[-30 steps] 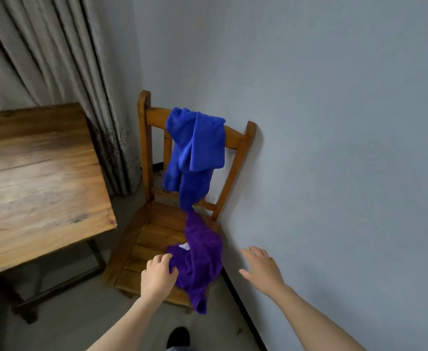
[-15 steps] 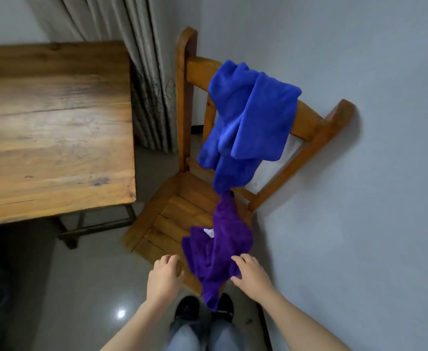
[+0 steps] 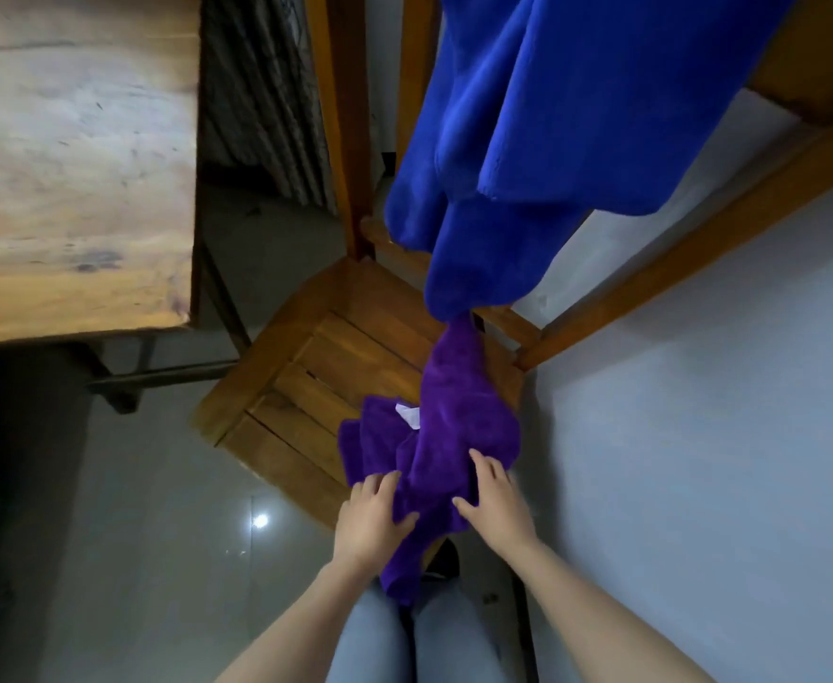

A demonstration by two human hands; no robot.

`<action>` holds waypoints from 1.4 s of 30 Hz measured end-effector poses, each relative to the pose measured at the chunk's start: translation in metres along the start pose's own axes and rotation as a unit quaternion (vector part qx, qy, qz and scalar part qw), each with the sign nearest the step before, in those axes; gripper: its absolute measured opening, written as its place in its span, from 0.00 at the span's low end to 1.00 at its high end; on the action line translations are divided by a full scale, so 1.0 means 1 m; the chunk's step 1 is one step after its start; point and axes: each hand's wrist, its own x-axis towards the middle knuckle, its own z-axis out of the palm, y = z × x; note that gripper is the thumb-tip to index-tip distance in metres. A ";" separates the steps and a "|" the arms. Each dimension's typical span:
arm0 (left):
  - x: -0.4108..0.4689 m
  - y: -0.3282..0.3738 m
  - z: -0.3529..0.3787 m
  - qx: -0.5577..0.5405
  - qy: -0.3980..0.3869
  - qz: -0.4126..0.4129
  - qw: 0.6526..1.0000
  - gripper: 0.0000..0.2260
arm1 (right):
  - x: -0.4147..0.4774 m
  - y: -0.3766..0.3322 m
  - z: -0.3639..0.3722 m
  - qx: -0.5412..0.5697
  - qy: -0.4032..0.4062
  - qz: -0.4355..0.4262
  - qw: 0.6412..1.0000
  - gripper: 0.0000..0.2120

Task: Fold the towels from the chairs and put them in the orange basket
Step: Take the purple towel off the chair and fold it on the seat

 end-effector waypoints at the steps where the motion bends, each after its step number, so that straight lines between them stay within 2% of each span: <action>1: 0.006 0.001 0.005 0.000 -0.001 0.003 1.000 0.29 | 0.006 0.000 0.004 0.001 0.005 0.001 1.000 0.33; 3: 0.015 0.005 0.013 0.005 0.005 0.011 1.000 0.27 | 0.016 -0.002 0.010 -0.010 0.013 0.004 1.000 0.29; 7: 0.022 0.010 0.019 -0.015 0.059 0.004 0.998 0.12 | 0.026 -0.004 0.020 -0.016 0.046 0.010 0.999 0.14; 10: 0.019 0.009 0.012 -0.056 0.074 -0.007 0.996 0.07 | 0.020 -0.007 0.014 0.004 0.045 0.007 0.999 0.12; 14: -0.002 0.016 -0.015 -0.065 0.090 -0.033 0.993 0.07 | -0.007 -0.025 -0.007 -0.006 0.028 0.004 1.000 0.09; 20: -0.054 0.038 -0.084 -0.067 0.129 -0.033 0.989 0.06 | -0.061 -0.069 -0.061 0.041 0.055 -0.011 0.998 0.12; 25: -0.102 0.054 -0.154 -0.057 0.193 -0.005 0.979 0.08 | -0.108 -0.110 -0.119 0.070 0.092 -0.073 0.991 0.14; 35: -0.172 0.070 -0.249 -0.032 0.323 0.046 0.945 0.12 | -0.168 -0.177 -0.205 0.014 0.111 -0.210 0.971 0.13; 42: -0.203 0.074 -0.295 -0.089 0.377 0.100 0.916 0.09 | -0.198 -0.211 -0.258 -0.018 0.118 -0.298 0.947 0.14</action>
